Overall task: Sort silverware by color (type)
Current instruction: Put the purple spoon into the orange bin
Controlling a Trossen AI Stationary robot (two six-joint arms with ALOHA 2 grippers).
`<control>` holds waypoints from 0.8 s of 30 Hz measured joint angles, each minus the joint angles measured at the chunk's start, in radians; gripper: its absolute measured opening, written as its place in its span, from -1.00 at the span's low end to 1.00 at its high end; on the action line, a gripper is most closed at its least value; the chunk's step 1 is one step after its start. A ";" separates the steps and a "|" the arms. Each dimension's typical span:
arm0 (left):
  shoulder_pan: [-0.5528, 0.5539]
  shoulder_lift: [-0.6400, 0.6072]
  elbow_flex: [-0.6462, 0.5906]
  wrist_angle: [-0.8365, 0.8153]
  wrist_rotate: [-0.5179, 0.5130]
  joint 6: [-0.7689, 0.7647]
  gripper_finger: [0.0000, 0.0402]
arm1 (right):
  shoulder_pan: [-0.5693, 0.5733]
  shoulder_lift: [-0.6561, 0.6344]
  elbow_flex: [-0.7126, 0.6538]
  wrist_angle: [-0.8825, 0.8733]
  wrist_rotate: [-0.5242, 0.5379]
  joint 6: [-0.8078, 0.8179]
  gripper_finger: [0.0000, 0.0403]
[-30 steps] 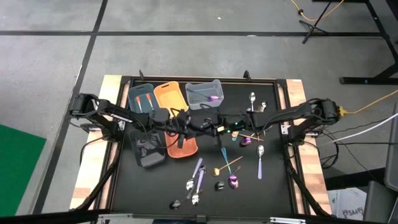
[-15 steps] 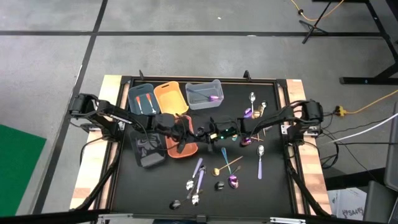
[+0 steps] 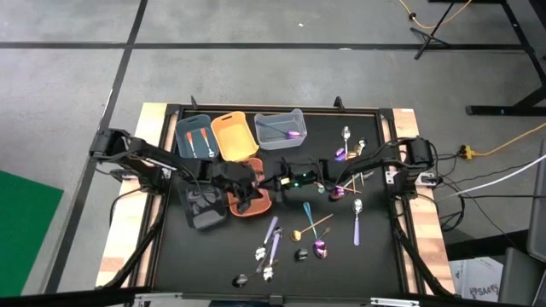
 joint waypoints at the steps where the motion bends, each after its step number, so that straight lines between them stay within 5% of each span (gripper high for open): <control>1: -0.001 -0.013 0.000 -0.009 -0.003 0.003 -1.00 | 0.001 0.001 0.006 -0.016 -0.002 0.011 -0.95; 11: -0.004 -0.126 0.000 -0.124 -0.006 -0.006 -1.00 | 0.001 0.027 0.047 -0.035 -0.009 0.018 -0.95; 24: -0.047 -0.129 0.002 -0.250 -0.033 -0.051 -1.00 | 0.003 0.030 0.044 -0.116 -0.001 0.018 -0.95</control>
